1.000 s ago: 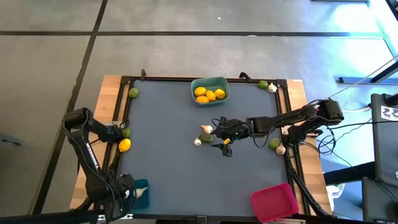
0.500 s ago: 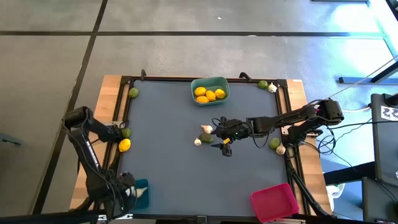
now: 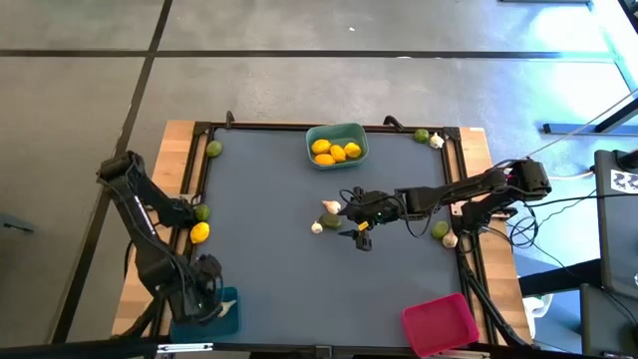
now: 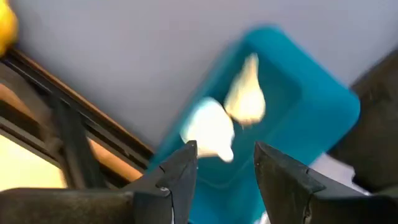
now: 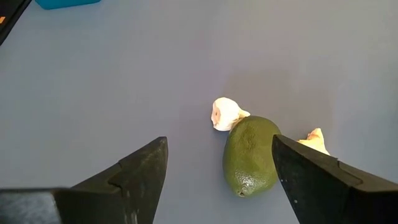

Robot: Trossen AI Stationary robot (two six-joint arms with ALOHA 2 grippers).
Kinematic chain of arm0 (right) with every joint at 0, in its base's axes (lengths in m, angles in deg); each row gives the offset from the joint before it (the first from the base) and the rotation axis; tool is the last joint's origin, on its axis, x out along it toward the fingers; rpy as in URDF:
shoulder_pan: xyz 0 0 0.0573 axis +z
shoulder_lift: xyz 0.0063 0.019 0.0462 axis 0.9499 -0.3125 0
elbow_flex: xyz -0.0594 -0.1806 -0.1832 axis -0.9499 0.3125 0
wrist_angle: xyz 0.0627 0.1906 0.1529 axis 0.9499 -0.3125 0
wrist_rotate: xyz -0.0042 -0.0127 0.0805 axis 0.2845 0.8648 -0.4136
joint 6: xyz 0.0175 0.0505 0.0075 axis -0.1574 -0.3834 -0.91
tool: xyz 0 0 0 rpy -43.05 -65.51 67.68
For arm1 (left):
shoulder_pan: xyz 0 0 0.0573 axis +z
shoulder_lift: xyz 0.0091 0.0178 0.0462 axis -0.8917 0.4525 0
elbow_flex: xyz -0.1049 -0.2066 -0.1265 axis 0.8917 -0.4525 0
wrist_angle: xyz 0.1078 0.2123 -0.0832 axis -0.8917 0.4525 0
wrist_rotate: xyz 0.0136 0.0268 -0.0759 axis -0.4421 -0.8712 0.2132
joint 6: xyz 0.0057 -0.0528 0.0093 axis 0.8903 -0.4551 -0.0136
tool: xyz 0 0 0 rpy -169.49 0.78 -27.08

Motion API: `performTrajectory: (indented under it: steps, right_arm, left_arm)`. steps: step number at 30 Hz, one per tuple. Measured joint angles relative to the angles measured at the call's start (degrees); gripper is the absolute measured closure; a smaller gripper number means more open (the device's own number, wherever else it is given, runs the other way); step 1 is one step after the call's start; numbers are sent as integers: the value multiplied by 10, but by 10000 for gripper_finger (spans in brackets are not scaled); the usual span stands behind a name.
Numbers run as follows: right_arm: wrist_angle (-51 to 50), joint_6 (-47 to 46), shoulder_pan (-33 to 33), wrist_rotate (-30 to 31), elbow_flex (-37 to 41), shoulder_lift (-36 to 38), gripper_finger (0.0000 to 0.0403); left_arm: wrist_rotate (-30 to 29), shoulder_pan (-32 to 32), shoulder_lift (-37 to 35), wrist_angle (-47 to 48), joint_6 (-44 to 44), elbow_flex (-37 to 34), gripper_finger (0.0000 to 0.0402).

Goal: Sort produce into baskets
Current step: Put the green lemon into the green bin

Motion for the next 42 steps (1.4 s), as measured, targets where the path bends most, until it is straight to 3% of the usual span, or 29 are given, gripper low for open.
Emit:
performTrajectory:
  steps: [7, 15, 18, 23, 28, 36, 42]
  right_arm:
    - [0, 2, 0, 0, 0, 0, 116]
    - [0, 2, 0, 0, 0, 0, 116]
    - [0, 2, 0, 0, 0, 0, 116]
    - [-4, 2, 0, 0, 0, 0, 116]
    - [-13, 2, 0, 0, 0, 0, 116]
    - [-14, 2, 0, 0, 0, 0, 116]
    - [-15, 2, 0, 0, 0, 0, 116]
  left_arm:
    - [-74, 61, -25, 67, 58, 0, 247]
    - [-78, 133, -25, 102, 90, 0, 245]
    - [-77, 154, -25, 127, 91, 0, 224]
    - [-78, 187, -25, 180, 92, 0, 156]
    - [-78, 201, -25, 206, 111, 0, 122]
    - [-126, 201, -22, 211, 103, -6, 119]
    - [-111, 214, -22, 214, 99, -57, 119]
